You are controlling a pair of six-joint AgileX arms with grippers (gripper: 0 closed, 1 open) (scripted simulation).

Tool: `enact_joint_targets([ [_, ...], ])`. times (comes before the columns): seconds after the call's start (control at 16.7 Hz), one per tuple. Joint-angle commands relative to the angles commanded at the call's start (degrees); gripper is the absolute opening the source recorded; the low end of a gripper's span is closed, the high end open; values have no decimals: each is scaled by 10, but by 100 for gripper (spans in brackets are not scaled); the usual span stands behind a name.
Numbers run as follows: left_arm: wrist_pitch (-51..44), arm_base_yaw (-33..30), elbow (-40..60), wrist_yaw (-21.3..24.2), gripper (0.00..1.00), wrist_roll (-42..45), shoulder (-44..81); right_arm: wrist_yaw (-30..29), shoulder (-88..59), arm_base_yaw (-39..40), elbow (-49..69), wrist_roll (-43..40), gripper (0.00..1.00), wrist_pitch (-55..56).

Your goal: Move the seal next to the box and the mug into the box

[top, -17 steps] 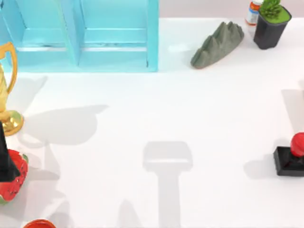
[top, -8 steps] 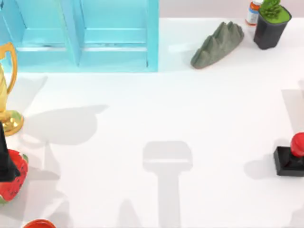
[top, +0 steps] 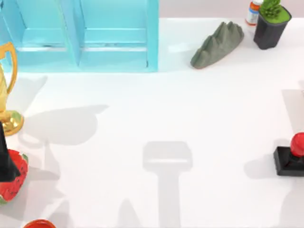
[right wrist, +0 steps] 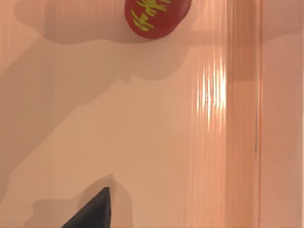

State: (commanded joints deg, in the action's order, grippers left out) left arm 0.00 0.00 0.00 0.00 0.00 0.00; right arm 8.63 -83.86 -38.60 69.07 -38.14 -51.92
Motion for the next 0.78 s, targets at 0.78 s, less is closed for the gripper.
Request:
enact_joint_targets([
  [0.78, 0, 0, 0, 0, 100, 0, 0, -52, 17, 17, 0, 17, 100, -205],
])
